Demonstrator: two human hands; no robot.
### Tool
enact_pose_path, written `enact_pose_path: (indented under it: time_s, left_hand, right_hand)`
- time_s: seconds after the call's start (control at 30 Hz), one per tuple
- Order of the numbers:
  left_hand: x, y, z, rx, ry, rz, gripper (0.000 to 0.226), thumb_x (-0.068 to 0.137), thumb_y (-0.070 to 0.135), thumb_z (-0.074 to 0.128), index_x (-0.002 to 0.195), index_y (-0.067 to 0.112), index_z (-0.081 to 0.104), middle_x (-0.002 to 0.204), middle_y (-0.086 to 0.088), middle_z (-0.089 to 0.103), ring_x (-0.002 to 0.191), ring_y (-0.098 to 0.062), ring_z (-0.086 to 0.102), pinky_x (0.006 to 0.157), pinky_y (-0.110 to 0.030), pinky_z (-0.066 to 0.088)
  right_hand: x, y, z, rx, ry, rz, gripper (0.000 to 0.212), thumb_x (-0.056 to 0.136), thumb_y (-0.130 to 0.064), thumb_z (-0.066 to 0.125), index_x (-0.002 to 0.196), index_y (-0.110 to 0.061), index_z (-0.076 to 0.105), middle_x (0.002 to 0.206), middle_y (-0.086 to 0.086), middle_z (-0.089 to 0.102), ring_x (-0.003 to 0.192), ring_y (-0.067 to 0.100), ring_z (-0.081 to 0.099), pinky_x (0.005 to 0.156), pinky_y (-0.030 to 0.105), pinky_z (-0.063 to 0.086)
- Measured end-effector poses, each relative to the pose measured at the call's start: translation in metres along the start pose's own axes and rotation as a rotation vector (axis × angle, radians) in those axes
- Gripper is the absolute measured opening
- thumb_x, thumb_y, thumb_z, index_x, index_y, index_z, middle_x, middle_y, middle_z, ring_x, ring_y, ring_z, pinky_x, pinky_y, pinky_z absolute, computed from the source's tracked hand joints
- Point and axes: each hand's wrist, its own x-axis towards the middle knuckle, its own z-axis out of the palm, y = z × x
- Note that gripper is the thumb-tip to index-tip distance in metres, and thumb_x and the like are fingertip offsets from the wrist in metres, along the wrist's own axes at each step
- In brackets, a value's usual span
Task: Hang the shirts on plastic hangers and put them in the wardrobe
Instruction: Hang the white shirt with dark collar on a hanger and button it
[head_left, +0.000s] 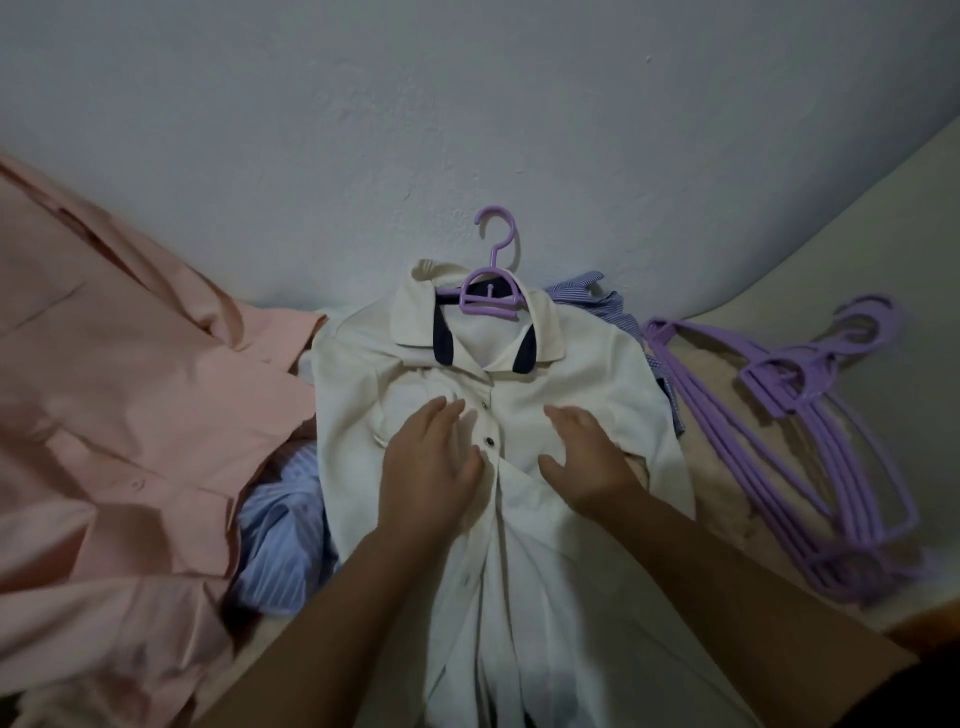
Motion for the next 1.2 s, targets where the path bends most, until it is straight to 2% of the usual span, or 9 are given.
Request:
enact_pose_path:
  time_s: [0.13, 0.33, 0.43, 0.53, 0.6, 0.7, 0.8, 0.97, 1.2]
  left_hand:
    - [-0.049, 0.005, 0.0, 0.035, 0.022, -0.045, 0.053, 0.081, 0.033, 0.057, 0.131, 0.016, 0.055, 0.138, -0.006, 0.051, 0.129, -0.024, 0.045, 0.106, -0.035, 0.031]
    - [-0.126, 0.011, -0.004, -0.033, 0.021, -0.239, 0.047, 0.087, 0.032, 0.053, 0.131, 0.017, 0.053, 0.142, -0.004, 0.043, 0.128, -0.021, 0.044, 0.1, -0.033, 0.039]
    - [-0.15, 0.02, -0.006, -0.235, 0.059, -0.307, 0.04, 0.091, 0.019, 0.056, 0.131, 0.017, 0.051, 0.128, 0.004, 0.047, 0.12, -0.015, 0.049, 0.093, -0.022, 0.037]
    - [-0.159, 0.03, -0.014, -0.452, 0.14, -0.506, 0.044, 0.091, 0.014, 0.058, 0.134, 0.017, 0.047, 0.12, 0.005, 0.053, 0.115, -0.017, 0.054, 0.096, -0.028, 0.041]
    - [-0.166, 0.03, -0.016, -0.547, 0.119, -0.598, 0.05, 0.091, 0.01, 0.059, 0.138, 0.014, 0.042, 0.127, -0.001, 0.055, 0.118, -0.017, 0.053, 0.097, -0.026, 0.039]
    - [-0.176, 0.02, -0.016, -0.442, 0.136, -0.552, 0.052, 0.088, 0.008, 0.061, 0.137, 0.005, 0.044, 0.136, -0.01, 0.051, 0.126, -0.023, 0.047, 0.102, -0.024, 0.031]
    - [-0.176, 0.018, -0.019, -0.223, 0.209, -0.379, 0.048, 0.083, 0.023, 0.055, 0.128, 0.008, 0.054, 0.127, -0.004, 0.057, 0.12, -0.024, 0.048, 0.102, -0.019, 0.023]
    - [-0.153, 0.048, -0.015, -0.438, 0.065, -0.275, 0.041, 0.091, 0.013, 0.057, 0.124, 0.036, 0.047, 0.107, 0.019, 0.06, 0.095, -0.007, 0.06, 0.083, -0.023, 0.048]
    - [-0.125, 0.023, 0.026, -0.315, -0.194, -0.407, 0.063, 0.08, 0.029, 0.071, 0.136, 0.023, 0.043, 0.105, 0.008, 0.059, 0.094, -0.01, 0.059, 0.084, -0.027, 0.048]
  right_hand:
    - [-0.038, 0.008, 0.006, 0.052, -0.116, 0.126, 0.055, 0.092, -0.026, 0.055, 0.143, -0.017, 0.037, 0.14, 0.007, 0.043, 0.125, 0.019, 0.045, 0.104, 0.026, 0.033]
    - [-0.078, 0.009, -0.003, -0.106, -0.225, 0.253, 0.048, 0.093, -0.029, 0.052, 0.137, -0.013, 0.042, 0.14, 0.006, 0.045, 0.127, 0.022, 0.044, 0.102, 0.026, 0.034]
    - [-0.104, -0.01, 0.001, -0.061, -0.073, 0.26, 0.038, 0.088, -0.007, 0.048, 0.125, -0.014, 0.048, 0.124, 0.009, 0.047, 0.109, 0.026, 0.051, 0.094, 0.031, 0.044]
    - [-0.147, -0.037, 0.023, -0.005, 0.175, 0.12, 0.034, 0.089, -0.005, 0.047, 0.121, -0.016, 0.05, 0.114, 0.006, 0.043, 0.094, 0.022, 0.05, 0.085, 0.032, 0.048]
    - [-0.174, -0.044, 0.05, -0.034, 0.074, 0.047, 0.033, 0.092, -0.016, 0.047, 0.125, -0.017, 0.05, 0.119, 0.006, 0.042, 0.102, 0.022, 0.049, 0.093, 0.031, 0.045]
    - [-0.193, -0.035, 0.08, -0.013, -0.168, 0.086, 0.029, 0.092, -0.027, 0.049, 0.117, -0.018, 0.06, 0.116, 0.006, 0.047, 0.107, 0.021, 0.051, 0.096, 0.027, 0.041]
    - [-0.186, -0.028, 0.08, 0.213, -0.083, 0.04, 0.023, 0.09, -0.013, 0.049, 0.091, -0.009, 0.071, 0.093, 0.006, 0.063, 0.087, 0.019, 0.059, 0.081, 0.027, 0.045]
    - [-0.15, -0.03, 0.05, 0.599, 0.066, 0.354, 0.025, 0.094, -0.006, 0.047, 0.11, -0.005, 0.066, 0.093, 0.0, 0.064, 0.082, 0.012, 0.06, 0.079, 0.024, 0.051]
    - [-0.112, -0.022, 0.051, 0.93, 0.006, 0.564, 0.03, 0.094, 0.002, 0.045, 0.122, 0.004, 0.056, 0.082, 0.004, 0.061, 0.07, 0.012, 0.059, 0.055, 0.01, 0.048]
